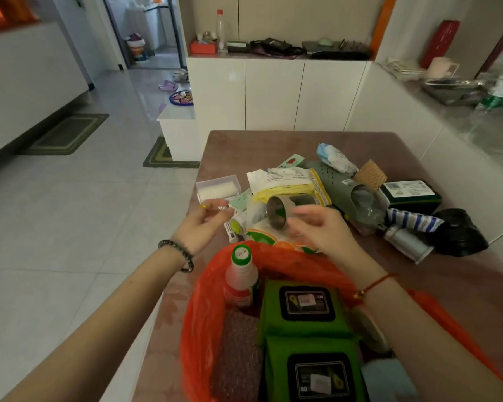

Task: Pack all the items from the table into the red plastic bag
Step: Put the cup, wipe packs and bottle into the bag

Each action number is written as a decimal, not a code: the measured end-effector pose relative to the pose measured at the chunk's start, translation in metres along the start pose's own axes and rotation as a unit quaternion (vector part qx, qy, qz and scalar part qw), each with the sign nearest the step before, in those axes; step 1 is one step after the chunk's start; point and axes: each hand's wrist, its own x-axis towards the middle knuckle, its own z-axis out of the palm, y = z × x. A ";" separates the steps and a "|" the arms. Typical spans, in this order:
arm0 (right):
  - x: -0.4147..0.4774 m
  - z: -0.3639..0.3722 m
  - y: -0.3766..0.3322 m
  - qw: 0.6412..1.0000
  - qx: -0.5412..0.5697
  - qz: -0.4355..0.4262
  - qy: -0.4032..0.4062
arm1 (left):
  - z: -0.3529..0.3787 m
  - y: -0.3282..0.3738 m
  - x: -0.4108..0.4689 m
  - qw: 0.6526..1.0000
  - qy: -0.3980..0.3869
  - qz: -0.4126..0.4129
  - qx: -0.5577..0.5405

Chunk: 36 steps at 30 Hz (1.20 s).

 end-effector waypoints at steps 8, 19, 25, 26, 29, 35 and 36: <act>0.087 -0.008 0.061 0.992 -0.108 0.064 -0.005 | 0.100 0.044 0.068 0.990 -0.088 -0.112 0.002; 0.098 -0.034 0.060 0.997 -0.049 0.037 -0.051 | 0.143 0.036 0.074 0.998 -0.033 -0.044 -0.043; 0.027 -0.137 0.064 0.977 0.204 0.067 -0.005 | 0.157 0.029 0.010 0.922 -0.016 0.367 0.123; 0.015 -0.147 0.068 0.968 0.239 0.068 -0.030 | 0.162 0.022 0.009 0.909 -0.087 0.344 0.219; -0.025 -0.165 0.087 0.941 0.298 0.069 -0.145 | 0.184 0.007 0.013 0.780 -0.239 0.250 0.521; -0.076 -0.124 0.085 0.928 0.058 0.037 -0.367 | 0.197 0.028 0.028 0.896 -0.170 0.190 0.363; -0.071 -0.112 0.086 0.941 0.022 0.033 -0.337 | 0.195 0.033 0.029 0.905 -0.166 0.191 0.341</act>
